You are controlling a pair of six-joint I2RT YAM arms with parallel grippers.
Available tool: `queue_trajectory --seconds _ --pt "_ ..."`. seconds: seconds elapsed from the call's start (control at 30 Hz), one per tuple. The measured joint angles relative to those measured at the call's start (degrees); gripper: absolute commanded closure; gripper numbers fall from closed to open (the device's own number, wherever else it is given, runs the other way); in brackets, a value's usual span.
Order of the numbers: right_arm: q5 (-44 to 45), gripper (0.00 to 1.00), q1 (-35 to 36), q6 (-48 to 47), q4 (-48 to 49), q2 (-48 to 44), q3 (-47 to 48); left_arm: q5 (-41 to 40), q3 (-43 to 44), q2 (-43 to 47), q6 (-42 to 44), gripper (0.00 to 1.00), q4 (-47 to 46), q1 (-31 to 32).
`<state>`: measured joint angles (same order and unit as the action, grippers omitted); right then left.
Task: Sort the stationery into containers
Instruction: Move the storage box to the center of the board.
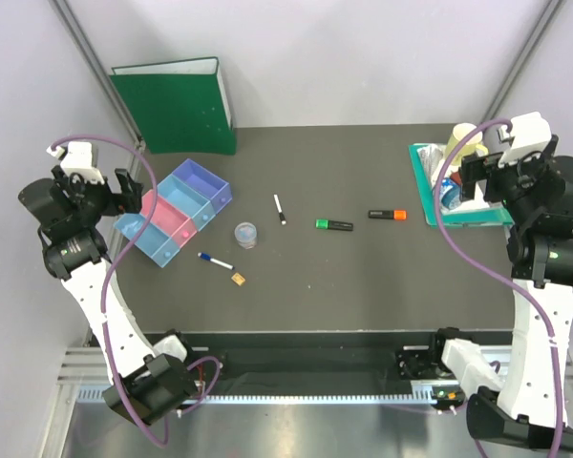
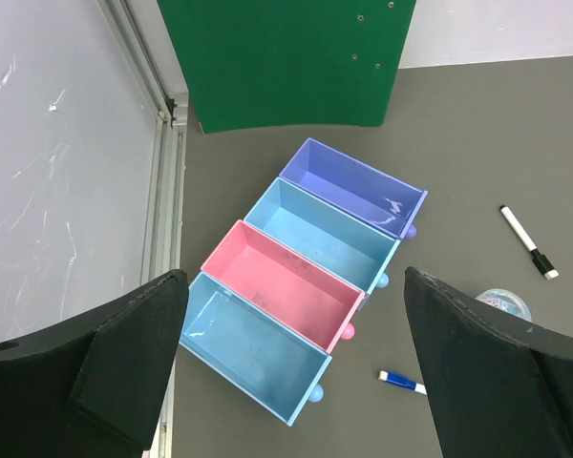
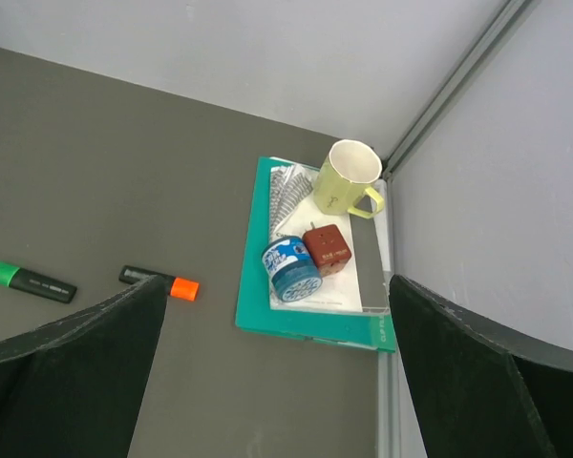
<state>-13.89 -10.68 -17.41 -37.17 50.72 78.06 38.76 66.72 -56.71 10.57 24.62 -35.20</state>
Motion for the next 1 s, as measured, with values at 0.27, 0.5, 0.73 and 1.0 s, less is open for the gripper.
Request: queue_trajectory --seconds 0.27,0.5,0.73,1.0 --pt "-0.9 0.00 0.0 -0.8 -0.4 0.4 0.5 0.0 0.0 0.0 0.0 0.01 0.0 0.0" --pt "1.8 0.00 0.0 -2.1 -0.4 2.3 0.5 1.7 -1.1 0.5 3.2 0.01 0.0 0.0" --pt "0.2 0.00 3.9 -4.0 -4.0 7.8 2.6 0.9 -4.9 2.0 7.1 0.01 1.2 0.1" --pt "4.5 0.00 16.7 -3.0 -3.8 18.1 6.3 -10.4 -9.4 0.0 5.9 0.01 1.4 2.4"
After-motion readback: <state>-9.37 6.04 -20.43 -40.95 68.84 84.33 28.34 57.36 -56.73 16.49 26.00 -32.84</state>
